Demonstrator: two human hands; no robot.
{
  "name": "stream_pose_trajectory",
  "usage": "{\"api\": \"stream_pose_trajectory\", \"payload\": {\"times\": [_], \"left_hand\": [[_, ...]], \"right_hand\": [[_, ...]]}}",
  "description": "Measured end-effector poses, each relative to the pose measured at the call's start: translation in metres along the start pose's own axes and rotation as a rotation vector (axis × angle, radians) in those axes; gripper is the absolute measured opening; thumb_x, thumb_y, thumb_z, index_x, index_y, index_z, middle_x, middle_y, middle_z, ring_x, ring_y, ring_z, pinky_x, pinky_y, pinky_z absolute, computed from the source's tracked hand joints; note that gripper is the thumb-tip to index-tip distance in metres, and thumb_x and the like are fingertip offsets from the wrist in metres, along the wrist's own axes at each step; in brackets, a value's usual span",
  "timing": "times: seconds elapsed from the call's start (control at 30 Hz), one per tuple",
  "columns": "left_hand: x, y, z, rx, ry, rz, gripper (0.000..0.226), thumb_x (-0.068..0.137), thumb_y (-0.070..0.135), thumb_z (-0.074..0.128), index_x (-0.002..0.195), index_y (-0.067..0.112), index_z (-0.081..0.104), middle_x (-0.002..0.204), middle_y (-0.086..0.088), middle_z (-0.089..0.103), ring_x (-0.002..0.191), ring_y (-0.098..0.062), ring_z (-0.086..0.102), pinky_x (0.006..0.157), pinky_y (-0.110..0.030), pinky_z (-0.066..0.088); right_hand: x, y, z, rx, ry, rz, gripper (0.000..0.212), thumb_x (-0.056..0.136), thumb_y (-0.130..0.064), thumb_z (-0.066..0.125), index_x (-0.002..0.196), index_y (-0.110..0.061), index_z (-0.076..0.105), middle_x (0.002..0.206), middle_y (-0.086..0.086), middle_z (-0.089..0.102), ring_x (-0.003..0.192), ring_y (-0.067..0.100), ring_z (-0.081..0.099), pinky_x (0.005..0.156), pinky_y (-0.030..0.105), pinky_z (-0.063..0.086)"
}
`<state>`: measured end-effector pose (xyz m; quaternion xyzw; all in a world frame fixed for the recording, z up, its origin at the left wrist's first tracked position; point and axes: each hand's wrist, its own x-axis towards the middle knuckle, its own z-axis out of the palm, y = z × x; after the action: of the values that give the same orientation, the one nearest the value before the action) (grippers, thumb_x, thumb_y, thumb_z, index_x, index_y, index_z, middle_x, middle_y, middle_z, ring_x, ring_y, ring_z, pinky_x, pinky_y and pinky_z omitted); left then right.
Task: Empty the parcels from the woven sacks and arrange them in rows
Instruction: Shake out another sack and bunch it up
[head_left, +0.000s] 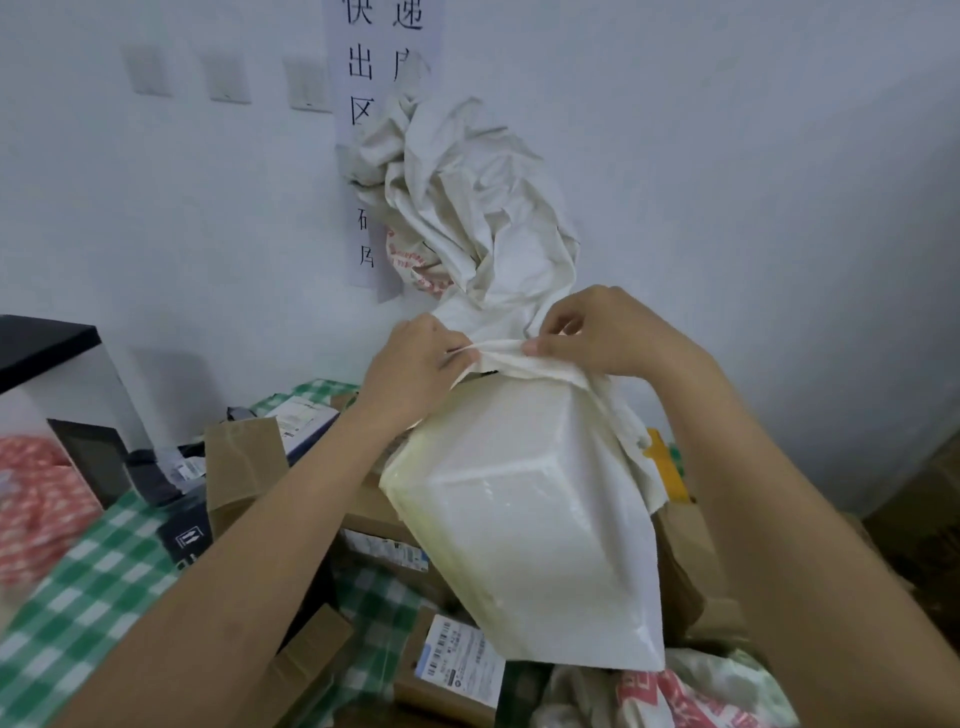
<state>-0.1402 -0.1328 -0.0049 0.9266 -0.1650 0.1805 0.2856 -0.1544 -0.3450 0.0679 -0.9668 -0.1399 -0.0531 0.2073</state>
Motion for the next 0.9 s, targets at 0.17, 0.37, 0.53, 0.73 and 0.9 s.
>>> {"api": "stream_pose_trajectory", "payload": {"times": [0.17, 0.37, 0.53, 0.73, 0.9], "left_hand": [[0.024, 0.003, 0.004, 0.048, 0.109, -0.04, 0.028, 0.097, 0.036, 0.049, 0.09, 0.018, 0.069, 0.093, -0.006, 0.049, 0.097, -0.025, 0.045, 0.068, -0.032, 0.033], [0.039, 0.016, 0.0, 0.076, 0.154, -0.04, 0.022, 0.095, 0.034, 0.049, 0.079, 0.029, 0.063, 0.071, 0.005, 0.046, 0.079, -0.021, 0.051, 0.064, -0.03, 0.036], [0.038, 0.018, 0.003, -0.036, 0.066, -0.01, 0.022, 0.096, 0.028, 0.049, 0.095, 0.02, 0.069, 0.088, 0.011, 0.059, 0.088, -0.012, 0.056, 0.079, -0.033, 0.047], [0.029, 0.005, 0.012, -0.015, -0.346, -0.054, 0.041, 0.096, 0.043, 0.049, 0.132, 0.025, 0.054, 0.14, 0.006, 0.048, 0.129, -0.013, 0.041, 0.099, -0.023, 0.028], [0.016, 0.009, 0.011, -0.106, -0.419, -0.096, 0.048, 0.091, 0.055, 0.05, 0.136, 0.042, 0.044, 0.155, 0.004, 0.024, 0.145, -0.012, 0.014, 0.114, -0.032, 0.015]], "right_hand": [[-0.003, -0.007, 0.004, 0.071, 0.086, -0.137, 0.052, 0.071, -0.055, 0.077, 0.116, -0.036, 0.06, 0.125, -0.017, 0.048, 0.116, 0.003, 0.044, 0.095, 0.026, 0.039], [0.001, 0.011, 0.015, -0.094, 0.041, -0.087, 0.05, 0.085, -0.038, 0.068, 0.132, -0.036, 0.05, 0.131, -0.006, 0.04, 0.125, 0.016, 0.028, 0.092, 0.025, 0.029], [0.027, 0.039, 0.025, -0.144, 0.221, 0.005, 0.031, 0.09, -0.012, 0.057, 0.116, -0.026, 0.068, 0.101, -0.002, 0.039, 0.107, 0.022, 0.041, 0.083, 0.027, 0.04], [0.027, 0.066, 0.047, 0.197, -0.077, 0.203, 0.022, 0.092, -0.023, 0.057, 0.106, -0.016, 0.073, 0.105, 0.002, 0.065, 0.101, 0.022, 0.059, 0.079, 0.023, 0.041], [0.01, 0.066, 0.047, 0.393, -0.267, 0.273, 0.028, 0.09, -0.049, 0.058, 0.105, -0.029, 0.071, 0.112, -0.004, 0.068, 0.107, 0.015, 0.062, 0.094, 0.029, 0.046]]}}
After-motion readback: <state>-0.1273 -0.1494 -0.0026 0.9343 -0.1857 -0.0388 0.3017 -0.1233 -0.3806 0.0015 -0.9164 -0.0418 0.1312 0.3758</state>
